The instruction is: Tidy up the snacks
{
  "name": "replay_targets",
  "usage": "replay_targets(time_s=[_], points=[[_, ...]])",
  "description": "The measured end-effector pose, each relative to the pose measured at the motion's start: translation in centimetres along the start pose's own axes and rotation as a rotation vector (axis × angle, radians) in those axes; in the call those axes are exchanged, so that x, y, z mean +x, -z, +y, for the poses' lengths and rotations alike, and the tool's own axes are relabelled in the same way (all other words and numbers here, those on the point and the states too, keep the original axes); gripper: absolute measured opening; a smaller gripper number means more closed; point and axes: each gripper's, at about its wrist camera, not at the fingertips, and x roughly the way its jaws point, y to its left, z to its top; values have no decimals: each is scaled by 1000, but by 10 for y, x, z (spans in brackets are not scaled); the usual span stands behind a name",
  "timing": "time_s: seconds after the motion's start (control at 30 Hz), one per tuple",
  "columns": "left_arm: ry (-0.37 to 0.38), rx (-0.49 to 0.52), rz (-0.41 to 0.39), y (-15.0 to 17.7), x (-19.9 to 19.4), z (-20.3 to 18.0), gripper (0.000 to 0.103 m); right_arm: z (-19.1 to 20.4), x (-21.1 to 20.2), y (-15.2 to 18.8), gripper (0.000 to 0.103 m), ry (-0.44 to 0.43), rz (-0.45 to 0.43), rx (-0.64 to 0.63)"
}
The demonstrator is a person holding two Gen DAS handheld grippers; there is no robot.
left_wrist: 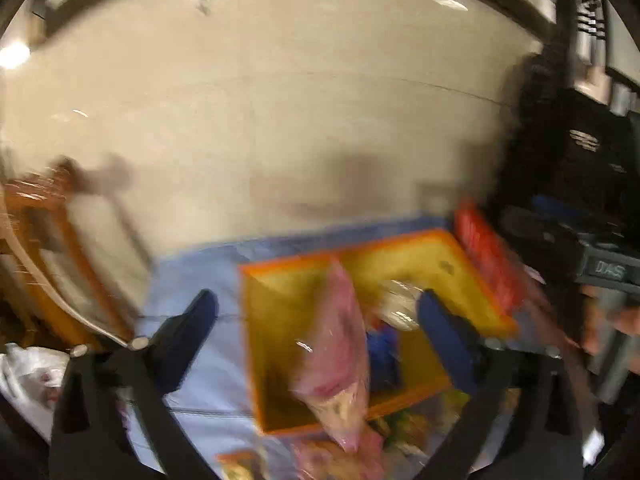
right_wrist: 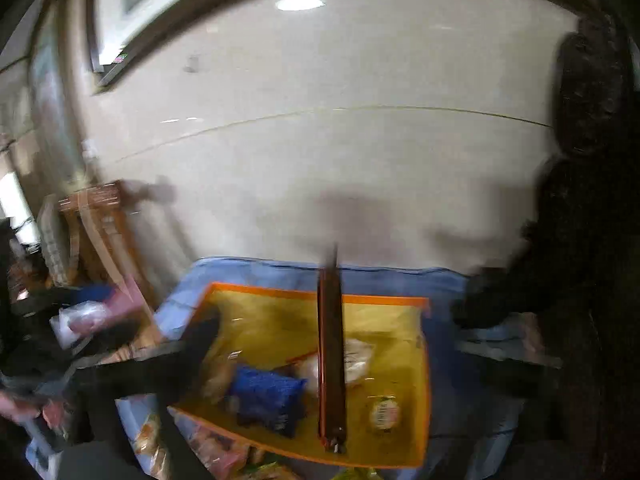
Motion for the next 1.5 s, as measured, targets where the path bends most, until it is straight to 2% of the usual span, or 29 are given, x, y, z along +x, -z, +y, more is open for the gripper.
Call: replay_targets(time_s=[0.07, 0.13, 0.2, 0.33, 0.43, 0.47, 0.5, 0.53, 0.67, 0.77, 0.8, 0.83, 0.87, 0.93, 0.97, 1.0, 1.03, 1.07, 1.1, 1.17, 1.23, 1.37, 1.4, 1.43, 1.47, 1.5], points=[[-27, 17, 32, 8, 9, -1, 99, -3, 1, 12, 100, 7, 36, -6], [-32, 25, 87, 24, 15, 1, 99, -6, 6, 38, 100, 70, 141, -5], [-50, 43, 136, 57, 17, 2, 99, -9, 12, 67, 100, 113, 243, 21], [-43, 86, 206, 129, 20, 1, 99, -15, 28, 145, 100, 124, 380, 143], [-62, 158, 297, 181, 50, -10, 99, -17, 68, 195, 100, 188, 499, 198], [-75, 163, 353, 195, 68, -10, 99, -19, 81, 207, 99, 213, 531, 214], [-53, 146, 389, 202, 77, -10, 99, -21, 93, 218, 100, 247, 542, 233], [-11, 105, 389, 208, 82, -7, 99, -20, 97, 222, 100, 259, 524, 230], [10, 36, 329, 210, 90, 1, 99, -10, 107, 229, 100, 343, 494, 217], [54, -93, 384, 209, 99, 10, 99, -10, 106, 228, 100, 346, 497, 249], [53, -110, 395, 208, 100, 10, 99, -10, 99, 228, 86, 361, 471, 252], [69, -102, 390, 210, 100, 8, 95, -11, 94, 226, 67, 358, 451, 255], [117, -42, 357, 212, 97, 0, 86, -13, 92, 226, 64, 347, 447, 272], [177, -14, 330, 213, 90, -10, 49, -22, 82, 228, 60, 303, 440, 329], [172, -15, 337, 213, 89, -10, 48, -25, 79, 228, 59, 287, 446, 349], [178, -27, 348, 211, 89, -10, 43, -29, 74, 230, 57, 268, 451, 374], [174, -43, 348, 210, 89, -7, 25, -33, 70, 231, 56, 251, 454, 397], [154, -72, 348, 207, 92, 1, 13, -35, 67, 232, 56, 235, 455, 413], [176, -118, 366, 204, 95, 10, 0, -37, 60, 233, 56, 216, 445, 437], [232, -169, 383, 204, 98, 21, 0, -39, 48, 234, 56, 199, 427, 463], [229, -125, 366, 205, 94, 22, 0, -43, 40, 235, 56, 199, 417, 461], [294, -171, 362, 213, 92, 30, 0, -45, 30, 236, 56, 192, 410, 473], [323, -187, 363, 215, 93, 34, 6, -54, 20, 241, 56, 190, 407, 476], [357, -209, 357, 217, 93, 38, 30, -56, 19, 242, 56, 189, 405, 473], [388, -247, 346, 217, 92, 43, 58, -55, 17, 242, 56, 191, 405, 463], [367, -265, 355, 218, 93, 45, 92, -57, 12, 244, 56, 194, 403, 454]])
